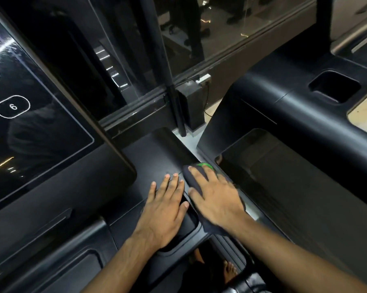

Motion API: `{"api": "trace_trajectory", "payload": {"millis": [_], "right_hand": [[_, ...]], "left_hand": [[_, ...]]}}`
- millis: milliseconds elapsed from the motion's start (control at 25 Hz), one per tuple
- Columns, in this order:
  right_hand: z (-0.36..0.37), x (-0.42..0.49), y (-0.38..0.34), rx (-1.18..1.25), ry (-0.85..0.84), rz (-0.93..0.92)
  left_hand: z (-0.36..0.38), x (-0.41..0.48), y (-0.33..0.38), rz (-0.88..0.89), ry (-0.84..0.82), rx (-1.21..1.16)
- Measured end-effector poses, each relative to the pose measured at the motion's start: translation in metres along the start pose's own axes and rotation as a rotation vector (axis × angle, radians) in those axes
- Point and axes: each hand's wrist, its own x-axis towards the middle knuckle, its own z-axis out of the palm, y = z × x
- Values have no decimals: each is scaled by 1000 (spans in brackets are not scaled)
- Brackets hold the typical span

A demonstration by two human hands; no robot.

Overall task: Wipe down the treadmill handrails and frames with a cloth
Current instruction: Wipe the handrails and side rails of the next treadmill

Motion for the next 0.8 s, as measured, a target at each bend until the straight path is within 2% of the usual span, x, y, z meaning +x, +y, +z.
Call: {"api": "trace_trajectory", "payload": {"millis": [80, 120, 160, 200, 280, 320, 400, 440, 520, 600, 800], "right_hand": [[-20, 21, 8, 47, -113, 217], [-23, 21, 4, -21, -125, 300], [-14, 9, 3, -115, -73, 259], [-4, -14, -1, -226, -10, 133], [0, -45, 2, -244, -7, -62], [-6, -41, 11, -198, -35, -32], [-23, -29, 17, -108, -86, 262], [-23, -33, 15, -123, -80, 305], [-9, -66, 12, -365, 7, 123], [0, -93, 15, -432, 49, -76], [-1, -106, 9, -477, 52, 94]], "left_hand": [[1, -3, 3, 0, 0, 10], [1, -4, 4, -2, -2, 7], [1, -5, 5, -4, 0, -3], [0, -6, 5, -1, 3, -10], [2, -11, 5, 21, 0, 12], [3, -13, 5, 28, -4, 25], [3, -19, 6, 25, 0, 11], [2, -20, 8, 24, -2, 1], [1, -21, 10, 41, -14, 7], [2, -22, 12, 64, -19, 20], [1, -31, 2, 148, -35, 23]]}}
